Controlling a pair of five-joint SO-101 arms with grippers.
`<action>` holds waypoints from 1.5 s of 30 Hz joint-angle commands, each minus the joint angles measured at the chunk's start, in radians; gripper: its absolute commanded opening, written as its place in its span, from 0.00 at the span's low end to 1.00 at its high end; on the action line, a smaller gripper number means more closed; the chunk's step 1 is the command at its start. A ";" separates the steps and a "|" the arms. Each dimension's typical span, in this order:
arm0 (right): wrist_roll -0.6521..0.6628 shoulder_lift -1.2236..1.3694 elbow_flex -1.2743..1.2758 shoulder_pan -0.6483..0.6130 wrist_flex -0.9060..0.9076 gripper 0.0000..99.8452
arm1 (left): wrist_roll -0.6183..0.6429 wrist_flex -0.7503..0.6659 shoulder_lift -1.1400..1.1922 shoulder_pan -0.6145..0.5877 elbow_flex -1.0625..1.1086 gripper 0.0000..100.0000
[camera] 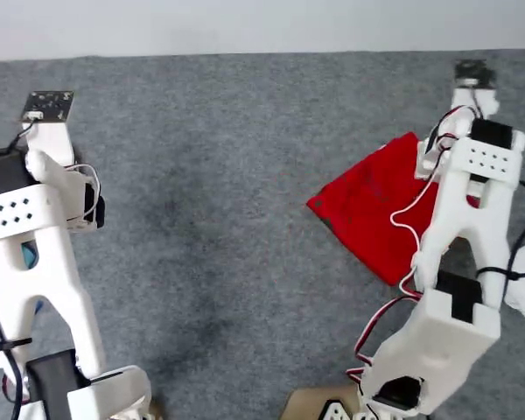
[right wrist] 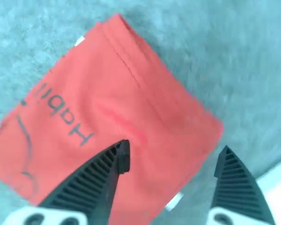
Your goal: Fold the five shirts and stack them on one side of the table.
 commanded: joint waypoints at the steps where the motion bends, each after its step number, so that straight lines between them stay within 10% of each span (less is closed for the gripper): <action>1: -0.272 -0.074 -0.018 -0.050 0.113 0.29 | -0.005 0.003 -0.031 0.009 -0.007 0.11; 15: -0.666 0.070 -0.023 -0.162 0.186 0.48 | -0.005 0.005 -0.031 0.009 -0.007 0.11; 38: -0.674 0.389 -0.025 -0.108 -0.074 0.48 | -0.005 0.002 -0.031 0.009 -0.005 0.11; 45: -0.624 0.397 -0.025 -0.114 -0.076 0.28 | -0.005 0.002 -0.031 0.009 -0.005 0.11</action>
